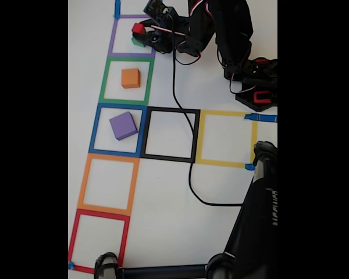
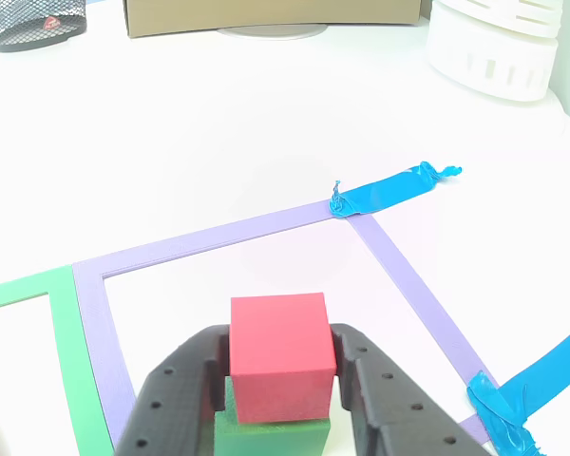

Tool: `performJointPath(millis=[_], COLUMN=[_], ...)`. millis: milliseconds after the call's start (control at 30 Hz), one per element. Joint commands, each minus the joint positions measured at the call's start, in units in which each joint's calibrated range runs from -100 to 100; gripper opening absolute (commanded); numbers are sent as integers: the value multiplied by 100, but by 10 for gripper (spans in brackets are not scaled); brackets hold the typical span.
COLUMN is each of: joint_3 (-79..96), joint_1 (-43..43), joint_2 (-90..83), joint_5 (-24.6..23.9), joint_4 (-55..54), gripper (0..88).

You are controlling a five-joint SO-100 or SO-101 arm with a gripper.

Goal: Tower of hanoi

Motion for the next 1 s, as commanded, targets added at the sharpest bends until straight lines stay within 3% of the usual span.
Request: performJointPath(millis=[0, 400, 667, 833, 967], joint_3=[-135, -253, -217, -98, -71], joint_1=[16, 35, 92, 92, 121], joint_2=[0, 202, -178, -1373, -3101], joint_5=[36, 36, 36, 36, 36], joint_4=[-200, -321, -167, 877, 2821], gripper=[37, 174, 199, 190, 137])
